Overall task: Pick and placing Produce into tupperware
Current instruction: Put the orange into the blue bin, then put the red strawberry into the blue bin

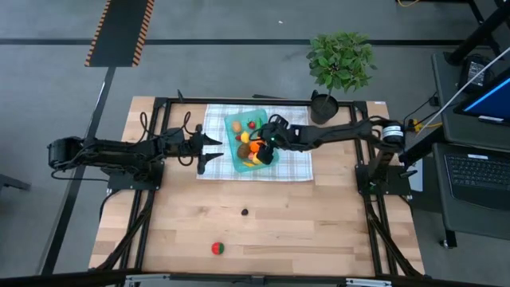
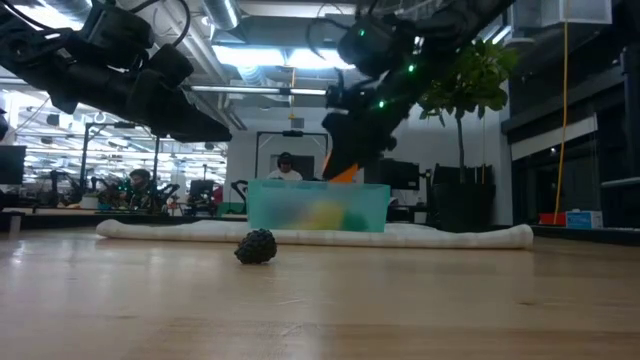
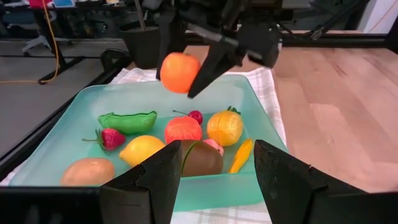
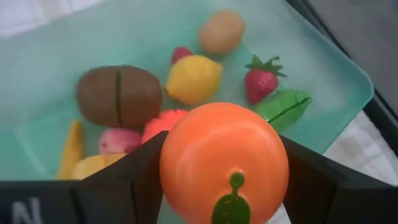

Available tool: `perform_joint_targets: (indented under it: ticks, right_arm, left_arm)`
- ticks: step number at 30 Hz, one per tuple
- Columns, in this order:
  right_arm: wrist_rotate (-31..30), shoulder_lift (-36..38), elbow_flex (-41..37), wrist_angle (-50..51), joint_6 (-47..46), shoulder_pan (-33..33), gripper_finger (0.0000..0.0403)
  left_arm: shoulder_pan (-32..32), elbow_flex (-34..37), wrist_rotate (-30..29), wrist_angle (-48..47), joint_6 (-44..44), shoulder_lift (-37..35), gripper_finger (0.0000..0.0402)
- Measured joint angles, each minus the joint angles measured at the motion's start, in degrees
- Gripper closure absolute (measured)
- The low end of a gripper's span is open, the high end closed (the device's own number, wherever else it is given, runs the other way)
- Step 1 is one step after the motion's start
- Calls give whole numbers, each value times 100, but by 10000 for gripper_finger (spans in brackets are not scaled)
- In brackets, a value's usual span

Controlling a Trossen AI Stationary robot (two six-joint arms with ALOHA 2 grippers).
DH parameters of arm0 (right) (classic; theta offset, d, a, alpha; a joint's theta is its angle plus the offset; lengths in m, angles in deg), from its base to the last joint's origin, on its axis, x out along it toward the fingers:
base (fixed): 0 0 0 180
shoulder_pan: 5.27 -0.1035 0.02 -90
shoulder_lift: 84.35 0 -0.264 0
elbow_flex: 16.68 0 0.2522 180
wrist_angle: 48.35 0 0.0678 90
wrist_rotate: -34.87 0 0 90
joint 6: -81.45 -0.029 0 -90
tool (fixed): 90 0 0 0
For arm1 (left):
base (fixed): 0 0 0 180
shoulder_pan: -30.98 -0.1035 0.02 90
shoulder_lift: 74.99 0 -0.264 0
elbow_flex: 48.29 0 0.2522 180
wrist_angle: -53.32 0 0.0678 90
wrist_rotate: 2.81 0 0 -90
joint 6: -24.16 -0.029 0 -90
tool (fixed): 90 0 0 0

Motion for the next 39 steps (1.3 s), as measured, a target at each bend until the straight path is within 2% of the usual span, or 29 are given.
perform_joint_targets:
  ticks: [9, 22, 29, 39]
  right_arm:
    - [8, -310, -2, -65, 34, 74, 154]
    - [18, -320, -4, -50, -25, 184, 154]
    - [18, -320, -4, -50, -127, 182, 107]
    - [12, -300, 39, -156, 9, 182, 98]
  left_arm:
    - [0, 0, -2, -2, -2, 0, 209]
    - [0, 0, -2, -2, -2, 0, 209]
    - [0, 0, -2, -2, -3, 0, 209]
    - [0, 0, -4, -2, -5, 0, 209]
